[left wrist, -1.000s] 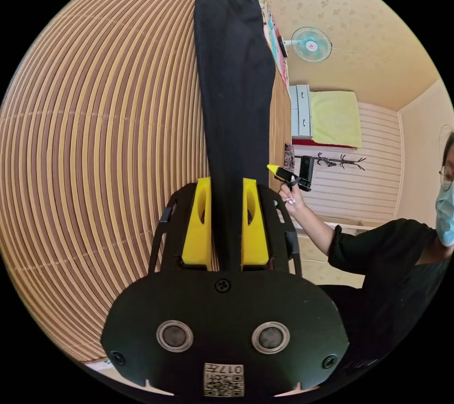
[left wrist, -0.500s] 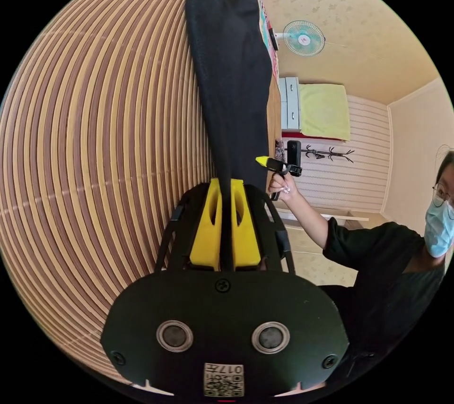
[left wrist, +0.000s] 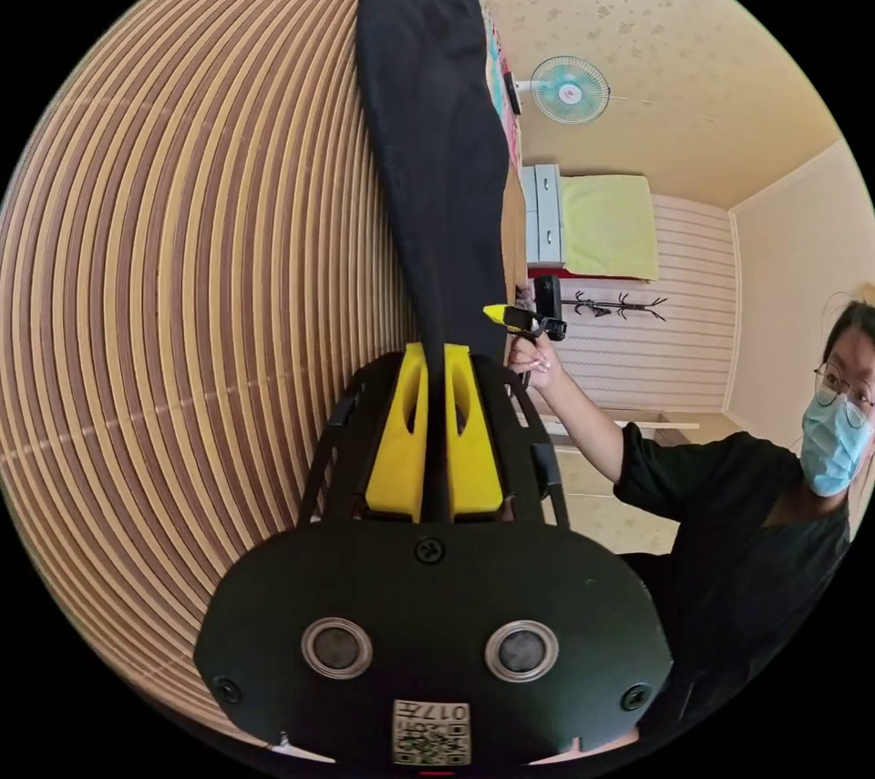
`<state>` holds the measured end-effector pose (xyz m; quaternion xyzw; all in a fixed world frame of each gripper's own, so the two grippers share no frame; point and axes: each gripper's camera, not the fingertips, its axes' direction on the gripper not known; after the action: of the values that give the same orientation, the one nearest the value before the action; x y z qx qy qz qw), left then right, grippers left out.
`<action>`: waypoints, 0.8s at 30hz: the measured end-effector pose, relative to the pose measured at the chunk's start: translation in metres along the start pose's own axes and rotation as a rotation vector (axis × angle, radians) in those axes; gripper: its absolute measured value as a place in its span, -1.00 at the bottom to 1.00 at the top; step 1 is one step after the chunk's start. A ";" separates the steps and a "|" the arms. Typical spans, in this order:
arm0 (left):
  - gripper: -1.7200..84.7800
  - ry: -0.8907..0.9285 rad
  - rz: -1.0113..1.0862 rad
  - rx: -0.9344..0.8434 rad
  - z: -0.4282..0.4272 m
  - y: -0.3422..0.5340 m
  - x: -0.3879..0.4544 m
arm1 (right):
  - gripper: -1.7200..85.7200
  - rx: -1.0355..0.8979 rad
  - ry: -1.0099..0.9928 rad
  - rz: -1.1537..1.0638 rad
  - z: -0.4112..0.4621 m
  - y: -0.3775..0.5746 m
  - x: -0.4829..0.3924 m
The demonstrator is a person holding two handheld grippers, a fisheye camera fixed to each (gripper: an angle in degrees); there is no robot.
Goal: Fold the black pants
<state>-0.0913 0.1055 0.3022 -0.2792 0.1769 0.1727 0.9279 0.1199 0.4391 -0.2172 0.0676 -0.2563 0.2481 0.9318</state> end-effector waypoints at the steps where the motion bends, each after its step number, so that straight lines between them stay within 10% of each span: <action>1: -0.90 0.016 0.010 0.003 -0.002 0.003 0.005 | -0.89 0.010 -0.062 -0.036 -0.005 0.006 -0.013; 24: -0.94 0.194 0.864 0.266 -0.135 0.104 0.465 | -0.96 0.422 -0.129 -0.804 -0.142 0.205 -0.474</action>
<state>0.2418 0.2120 -0.0482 -0.0734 0.3834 0.4924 0.7779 -0.2723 0.4499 -0.5824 0.3653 -0.2110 -0.0912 0.9021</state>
